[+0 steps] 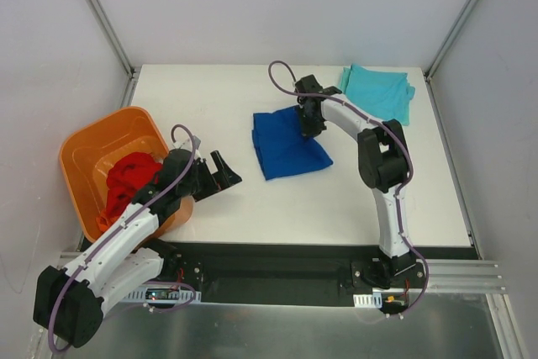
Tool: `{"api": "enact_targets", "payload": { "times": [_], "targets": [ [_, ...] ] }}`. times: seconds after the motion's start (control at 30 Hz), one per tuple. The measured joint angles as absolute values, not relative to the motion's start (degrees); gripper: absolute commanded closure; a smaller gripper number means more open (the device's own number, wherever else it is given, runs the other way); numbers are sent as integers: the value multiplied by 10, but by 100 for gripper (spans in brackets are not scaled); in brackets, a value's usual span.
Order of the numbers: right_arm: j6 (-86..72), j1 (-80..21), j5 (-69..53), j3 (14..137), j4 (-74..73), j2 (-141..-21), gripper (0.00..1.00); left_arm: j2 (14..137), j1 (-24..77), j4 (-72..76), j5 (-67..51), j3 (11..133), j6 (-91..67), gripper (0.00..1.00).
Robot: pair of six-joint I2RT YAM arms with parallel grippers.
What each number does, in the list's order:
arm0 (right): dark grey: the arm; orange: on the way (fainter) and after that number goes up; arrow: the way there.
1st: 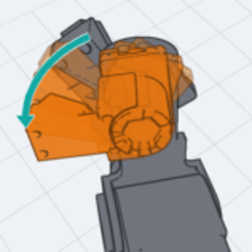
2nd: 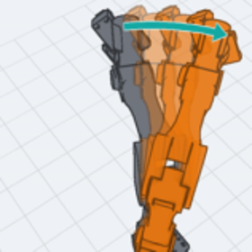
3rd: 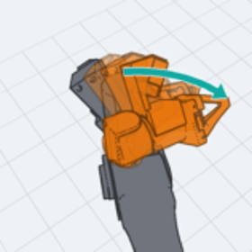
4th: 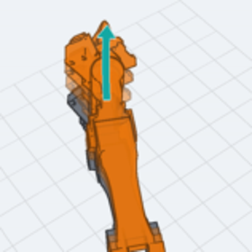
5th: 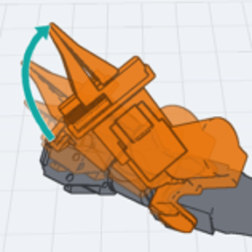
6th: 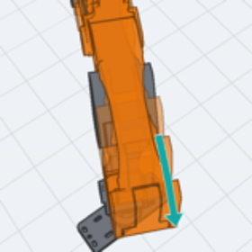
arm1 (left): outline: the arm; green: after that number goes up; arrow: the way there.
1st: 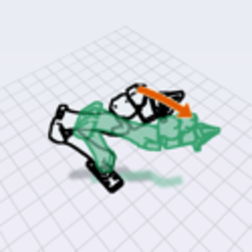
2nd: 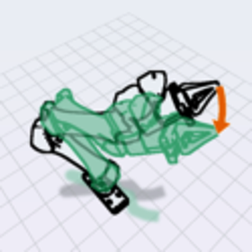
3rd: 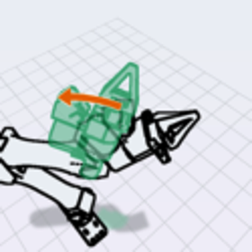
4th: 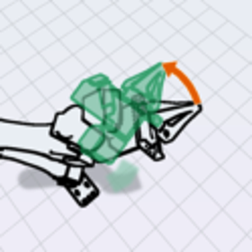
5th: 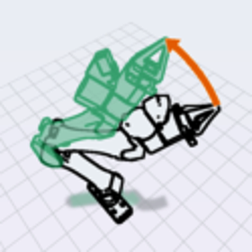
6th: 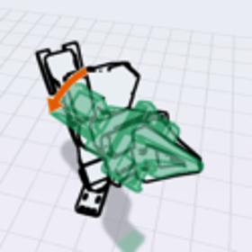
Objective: Fold and stack the t-shirts
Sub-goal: Put the neatly folded tshirt into the corner of the board with the right arm
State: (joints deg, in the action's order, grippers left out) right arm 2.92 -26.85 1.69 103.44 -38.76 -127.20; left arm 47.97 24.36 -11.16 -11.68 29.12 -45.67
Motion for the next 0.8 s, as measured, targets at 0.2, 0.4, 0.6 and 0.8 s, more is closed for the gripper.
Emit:
{"api": "enact_targets", "payload": {
  "times": [0.2, 0.4, 0.6, 0.8],
  "targets": [
    [138, -266, 198, 1073, -388, -1272, 99, 487, 244, -125, -99, 294, -456, 1],
    [206, -240, 324, 1136, -355, -1272, 99, 500, 244, -135, -70, 308, -453, 1],
    [263, -211, 418, 1205, -306, -1285, 99, 540, 244, -141, -42, 330, -445, 1],
    [301, -190, 462, 1241, -275, -1307, 99, 586, 244, -146, -37, 348, -440, 1]
  ]
}}
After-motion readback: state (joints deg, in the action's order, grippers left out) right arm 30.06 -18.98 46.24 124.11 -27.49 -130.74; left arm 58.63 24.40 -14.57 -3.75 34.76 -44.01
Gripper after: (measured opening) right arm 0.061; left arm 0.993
